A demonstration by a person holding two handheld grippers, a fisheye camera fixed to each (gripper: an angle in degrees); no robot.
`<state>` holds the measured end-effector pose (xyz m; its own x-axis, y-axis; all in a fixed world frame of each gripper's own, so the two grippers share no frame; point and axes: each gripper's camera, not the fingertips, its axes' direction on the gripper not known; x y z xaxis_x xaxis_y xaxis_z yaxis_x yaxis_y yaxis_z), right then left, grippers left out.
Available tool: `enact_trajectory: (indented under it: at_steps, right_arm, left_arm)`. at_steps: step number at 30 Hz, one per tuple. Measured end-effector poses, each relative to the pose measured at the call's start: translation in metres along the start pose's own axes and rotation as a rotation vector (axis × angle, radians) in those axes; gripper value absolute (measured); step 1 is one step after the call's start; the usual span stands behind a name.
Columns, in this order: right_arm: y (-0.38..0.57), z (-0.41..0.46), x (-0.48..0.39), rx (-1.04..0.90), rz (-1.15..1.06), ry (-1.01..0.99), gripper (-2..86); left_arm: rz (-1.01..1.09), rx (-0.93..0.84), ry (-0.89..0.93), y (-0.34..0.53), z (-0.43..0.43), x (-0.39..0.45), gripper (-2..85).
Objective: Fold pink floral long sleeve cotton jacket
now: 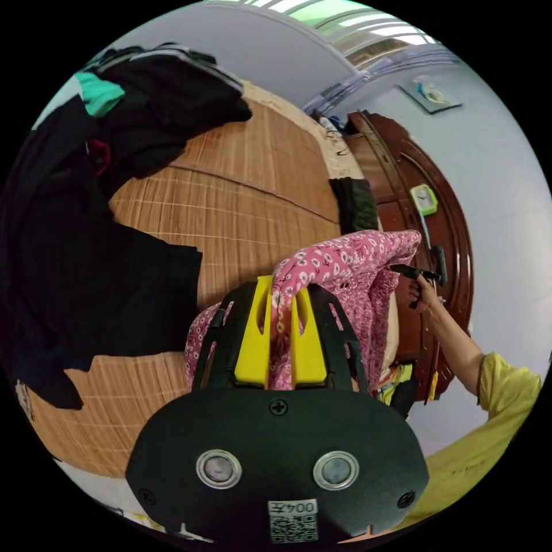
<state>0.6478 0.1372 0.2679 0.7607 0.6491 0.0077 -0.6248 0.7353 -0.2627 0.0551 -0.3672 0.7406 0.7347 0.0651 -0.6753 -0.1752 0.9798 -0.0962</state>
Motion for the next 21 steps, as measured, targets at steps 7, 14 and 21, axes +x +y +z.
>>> enact_trajectory:
  at_steps: [7, 14, 21]
  right_arm:
    - [-0.003, 0.025, -0.017, 0.122, -0.028, 0.126, 12.0]
    - [0.081, 0.061, -0.050, 0.128, -0.096, 0.006, 12.6]
    - [0.150, 0.142, -0.063, 0.009, 0.007, -0.034, 11.3]
  left_arm:
    - [0.100, 0.164, -0.126, -0.020, -0.012, 0.073, 7.5]
    - [0.273, 0.001, -0.446, -0.003, -0.030, 0.111, 7.8]
    - [0.249, 0.069, -0.242, -0.020, -0.036, 0.180, 9.5]
